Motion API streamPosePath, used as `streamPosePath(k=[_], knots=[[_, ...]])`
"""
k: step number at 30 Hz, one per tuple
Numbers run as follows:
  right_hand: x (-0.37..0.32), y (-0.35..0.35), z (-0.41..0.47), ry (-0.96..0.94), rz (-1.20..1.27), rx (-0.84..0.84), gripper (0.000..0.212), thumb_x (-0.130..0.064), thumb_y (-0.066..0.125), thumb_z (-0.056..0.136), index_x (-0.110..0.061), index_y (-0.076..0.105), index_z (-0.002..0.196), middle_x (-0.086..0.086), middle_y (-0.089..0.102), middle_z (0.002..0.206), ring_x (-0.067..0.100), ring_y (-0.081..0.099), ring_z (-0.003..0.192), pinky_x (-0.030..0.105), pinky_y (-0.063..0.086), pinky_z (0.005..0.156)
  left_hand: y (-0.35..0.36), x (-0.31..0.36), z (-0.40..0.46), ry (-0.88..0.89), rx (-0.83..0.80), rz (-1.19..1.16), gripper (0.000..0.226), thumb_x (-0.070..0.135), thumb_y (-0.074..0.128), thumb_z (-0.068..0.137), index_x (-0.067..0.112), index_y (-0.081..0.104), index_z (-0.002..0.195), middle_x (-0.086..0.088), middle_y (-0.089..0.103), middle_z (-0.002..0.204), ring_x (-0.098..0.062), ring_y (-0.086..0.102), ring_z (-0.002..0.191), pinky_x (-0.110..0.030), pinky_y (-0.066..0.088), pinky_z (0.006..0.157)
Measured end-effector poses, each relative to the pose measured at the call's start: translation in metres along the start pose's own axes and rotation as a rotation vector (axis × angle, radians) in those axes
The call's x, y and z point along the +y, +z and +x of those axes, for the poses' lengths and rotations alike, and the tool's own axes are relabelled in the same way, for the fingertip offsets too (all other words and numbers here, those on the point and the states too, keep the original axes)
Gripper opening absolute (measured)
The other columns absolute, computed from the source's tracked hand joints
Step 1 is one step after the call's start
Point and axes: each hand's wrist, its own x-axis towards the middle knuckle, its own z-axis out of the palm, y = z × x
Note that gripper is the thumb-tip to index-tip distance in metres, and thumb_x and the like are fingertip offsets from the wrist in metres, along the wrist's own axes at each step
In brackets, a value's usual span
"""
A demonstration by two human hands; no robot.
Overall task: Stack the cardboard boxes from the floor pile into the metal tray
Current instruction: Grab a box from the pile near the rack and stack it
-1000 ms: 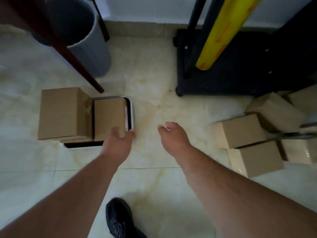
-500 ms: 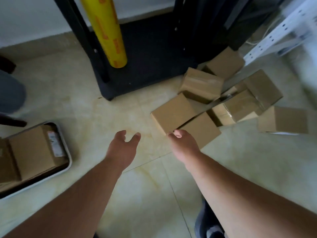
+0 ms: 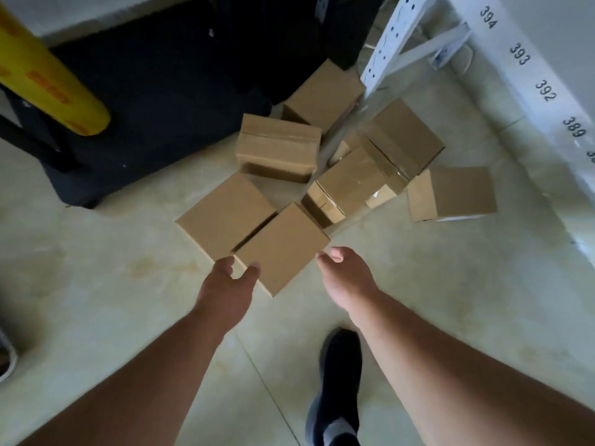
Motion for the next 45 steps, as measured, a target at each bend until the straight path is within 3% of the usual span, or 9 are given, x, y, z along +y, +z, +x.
streamPosePath(k=[4, 13, 22, 29, 34, 38, 42, 45], knots=[[0.027, -0.015, 0.022, 0.041, -0.003, 0.003, 0.058, -0.044, 0.050, 0.103, -0.014, 0.045, 0.152, 0.004, 0.051, 0.155, 0.023, 0.051, 0.138, 0.030, 0.038, 0.108, 0.043, -0.002, 0.008, -0.023, -0.035, 0.029, 0.079, 0.061, 0.066, 0.090, 0.023, 0.043, 0.154, -0.004, 0.048, 0.156, -0.036, 0.061, 0.129, -0.052, 0.051, 0.109], [0.051, -0.031, 0.053, 0.084, 0.004, 0.003, 0.058, -0.045, 0.050, 0.104, -0.015, 0.045, 0.152, 0.004, 0.051, 0.155, 0.023, 0.051, 0.138, 0.029, 0.038, 0.107, 0.076, -0.004, 0.020, -0.063, -0.044, 0.065, 0.080, 0.060, 0.066, 0.092, 0.021, 0.040, 0.157, -0.007, 0.048, 0.158, -0.034, 0.058, 0.132, -0.052, 0.050, 0.110], [0.066, -0.089, 0.089, 0.115, 0.029, 0.093, 0.060, -0.046, 0.050, 0.102, -0.015, 0.044, 0.153, 0.006, 0.050, 0.155, 0.025, 0.051, 0.138, 0.030, 0.039, 0.104, 0.118, 0.038, 0.018, -0.037, -0.099, 0.070, 0.080, 0.057, 0.066, 0.093, 0.021, 0.037, 0.158, -0.007, 0.046, 0.159, -0.034, 0.056, 0.133, -0.052, 0.051, 0.109], [0.103, -0.197, 0.158, 0.126, -0.038, 0.273, 0.061, -0.043, 0.053, 0.102, -0.008, 0.045, 0.152, 0.012, 0.051, 0.154, 0.028, 0.051, 0.139, 0.031, 0.038, 0.108, 0.215, 0.107, 0.032, 0.057, -0.194, 0.095, 0.079, 0.062, 0.063, 0.091, 0.023, 0.040, 0.156, -0.005, 0.047, 0.156, -0.033, 0.059, 0.130, -0.052, 0.051, 0.109], [0.131, -0.263, 0.220, 0.148, -0.085, 0.394, 0.056, -0.039, 0.055, 0.099, -0.003, 0.057, 0.142, 0.017, 0.060, 0.145, 0.031, 0.057, 0.132, 0.032, 0.044, 0.103, 0.299, 0.150, 0.051, 0.129, -0.246, 0.067, 0.078, 0.062, 0.062, 0.090, 0.027, 0.039, 0.156, 0.001, 0.046, 0.158, -0.031, 0.061, 0.130, -0.049, 0.048, 0.112], [0.148, -0.291, 0.256, 0.169, -0.065, 0.446, 0.057, -0.036, 0.055, 0.101, -0.001, 0.050, 0.146, 0.020, 0.056, 0.148, 0.032, 0.054, 0.135, 0.032, 0.043, 0.102, 0.358, 0.174, 0.066, 0.194, -0.286, 0.090, 0.071, 0.055, 0.058, 0.098, 0.026, 0.036, 0.159, 0.000, 0.043, 0.161, -0.025, 0.049, 0.142, -0.036, 0.041, 0.111], [0.165, -0.299, 0.283, 0.184, -0.045, 0.504, 0.064, -0.042, 0.057, 0.099, -0.004, 0.046, 0.149, 0.018, 0.050, 0.153, 0.033, 0.049, 0.140, 0.035, 0.039, 0.112, 0.398, 0.190, 0.080, 0.237, -0.319, 0.118, 0.073, 0.054, 0.056, 0.099, 0.024, 0.033, 0.162, -0.004, 0.039, 0.165, -0.027, 0.044, 0.146, -0.037, 0.038, 0.115], [0.173, -0.299, 0.295, 0.167, -0.008, 0.568, 0.069, -0.046, 0.061, 0.096, -0.007, 0.044, 0.150, 0.017, 0.052, 0.150, 0.035, 0.052, 0.136, 0.036, 0.040, 0.110, 0.414, 0.198, 0.088, 0.249, -0.349, 0.126, 0.075, 0.052, 0.055, 0.101, 0.022, 0.028, 0.163, -0.006, 0.036, 0.167, -0.028, 0.043, 0.147, -0.035, 0.037, 0.111]])
